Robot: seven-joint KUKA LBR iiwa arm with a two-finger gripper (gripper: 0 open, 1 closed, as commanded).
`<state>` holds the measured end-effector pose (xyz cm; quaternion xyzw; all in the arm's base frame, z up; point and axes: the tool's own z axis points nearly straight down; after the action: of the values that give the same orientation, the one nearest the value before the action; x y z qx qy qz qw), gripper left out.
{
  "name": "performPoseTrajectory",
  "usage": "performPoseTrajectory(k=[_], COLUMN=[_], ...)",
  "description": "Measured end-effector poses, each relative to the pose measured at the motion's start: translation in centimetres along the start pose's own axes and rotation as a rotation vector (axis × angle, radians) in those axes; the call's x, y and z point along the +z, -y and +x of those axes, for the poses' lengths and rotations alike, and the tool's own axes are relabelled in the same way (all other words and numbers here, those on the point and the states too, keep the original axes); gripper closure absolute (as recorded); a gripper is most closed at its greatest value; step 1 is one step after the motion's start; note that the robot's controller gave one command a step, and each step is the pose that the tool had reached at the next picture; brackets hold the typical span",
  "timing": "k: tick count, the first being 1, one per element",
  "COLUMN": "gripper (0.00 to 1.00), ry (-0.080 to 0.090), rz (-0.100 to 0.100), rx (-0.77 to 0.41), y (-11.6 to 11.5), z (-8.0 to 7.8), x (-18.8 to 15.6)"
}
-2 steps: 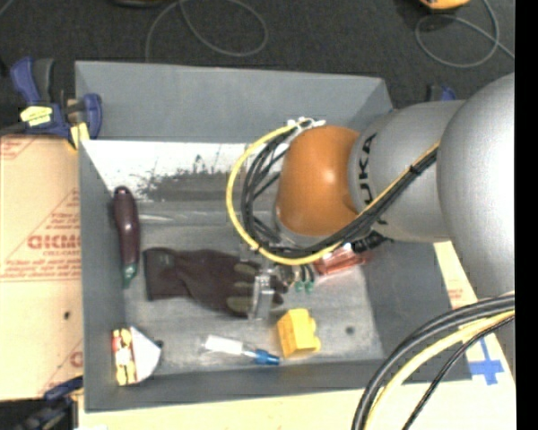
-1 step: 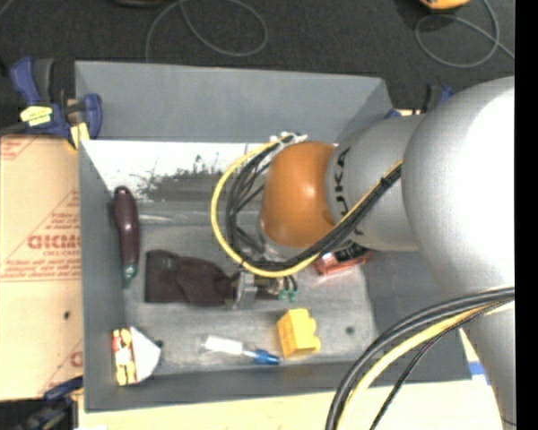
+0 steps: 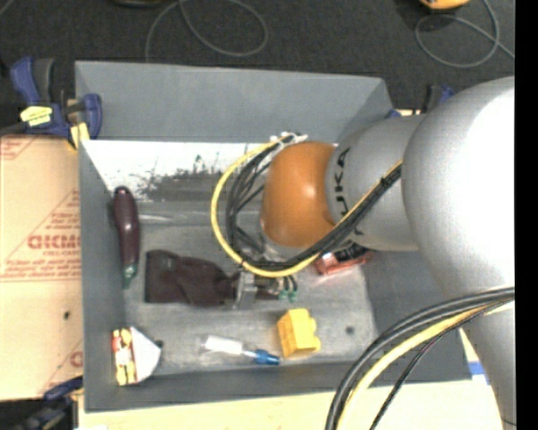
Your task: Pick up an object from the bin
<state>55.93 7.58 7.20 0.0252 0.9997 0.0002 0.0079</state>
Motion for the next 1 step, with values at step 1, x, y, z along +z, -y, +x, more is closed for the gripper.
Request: performPoseTrajectory(k=[1], gripper=[1.0], ry=[0.0], rz=[0.0], rx=[0.001], y=[0.0], z=[0.0], x=[0.0])
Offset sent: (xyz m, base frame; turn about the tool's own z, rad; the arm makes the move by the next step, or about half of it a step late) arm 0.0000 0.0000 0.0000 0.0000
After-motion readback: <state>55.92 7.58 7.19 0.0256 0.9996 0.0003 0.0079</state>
